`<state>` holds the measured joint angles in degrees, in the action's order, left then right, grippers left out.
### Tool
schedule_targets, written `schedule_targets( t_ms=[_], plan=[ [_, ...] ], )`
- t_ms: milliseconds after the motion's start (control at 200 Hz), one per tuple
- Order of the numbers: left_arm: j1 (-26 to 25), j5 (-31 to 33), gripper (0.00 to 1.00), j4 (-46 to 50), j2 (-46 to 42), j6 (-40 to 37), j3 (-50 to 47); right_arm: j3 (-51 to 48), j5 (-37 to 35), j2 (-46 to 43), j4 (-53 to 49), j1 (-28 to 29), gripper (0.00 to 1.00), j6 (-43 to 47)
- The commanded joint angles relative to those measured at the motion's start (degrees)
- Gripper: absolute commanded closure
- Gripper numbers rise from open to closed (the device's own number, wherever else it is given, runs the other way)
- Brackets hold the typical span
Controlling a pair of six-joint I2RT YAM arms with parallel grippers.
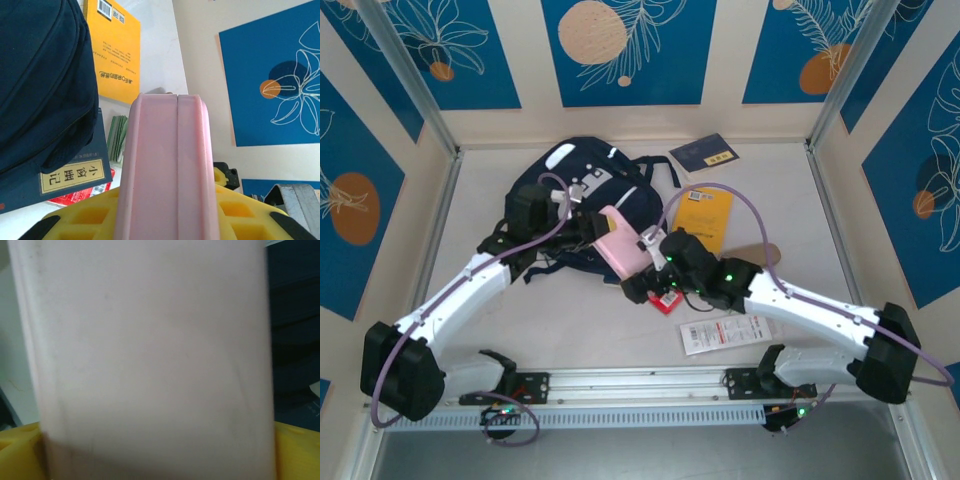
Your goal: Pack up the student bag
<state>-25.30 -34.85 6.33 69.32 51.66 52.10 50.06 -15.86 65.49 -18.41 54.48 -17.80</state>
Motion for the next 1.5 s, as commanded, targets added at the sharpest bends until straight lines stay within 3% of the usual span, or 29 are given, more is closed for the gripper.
schedule_targets(
  t_ms=[0,260,435,630,730,805,1255,1345,1420,1495],
  plan=[
    [0.07,1.84,0.69,-2.63,-2.84,3.07,0.32,-3.12,5.73,-6.97,5.05,-3.07,0.0,-5.48],
    [0.07,4.48,0.68,-6.74,-4.87,8.8,-0.49,-11.54,20.08,-17.81,13.6,-16.69,0.06,-30.94],
    [0.08,5.73,0.69,-11.68,-6.1,14.43,-2.3,-13.09,27.72,-17.09,17.47,-21.87,0.12,-48.93],
    [0.08,7.15,0.7,-14.06,-7.87,17.74,-3.23,-20.69,34.21,-13.42,38.79,-23.83,0.04,-67.75],
    [-0.01,7.21,0.7,-15.96,-8.22,19.56,-3.89,-20.74,34.85,-11.41,43.93,-22.53,0.03,-70.17],
    [-0.01,7.67,0.7,-16.43,-8.51,20.24,-4.28,-20.84,34.26,-10.45,47.4,-21.2,0.08,-71.59],
    [-1.02,7.67,0.64,-17.51,-7.47,22.08,-6.1,-23.08,27.35,-12.57,55.95,-17.92,0.66,-71.43],
    [-1.31,7.67,0.62,-17.24,-7.44,22.09,-6.26,-23.56,25.99,-14.06,55.76,-17.96,0.7,-70.85],
    [-1.42,7.62,0.57,-16.82,-7.42,21.95,-6.3,-23.61,25.29,-15.21,55.18,-18.22,0.72,-70.29],
    [-1.42,8.14,0.42,-14.63,-7.52,20.4,-5.85,-23.61,25.07,-16.24,54.49,-18.5,0.72,-70.01]
  ],
)
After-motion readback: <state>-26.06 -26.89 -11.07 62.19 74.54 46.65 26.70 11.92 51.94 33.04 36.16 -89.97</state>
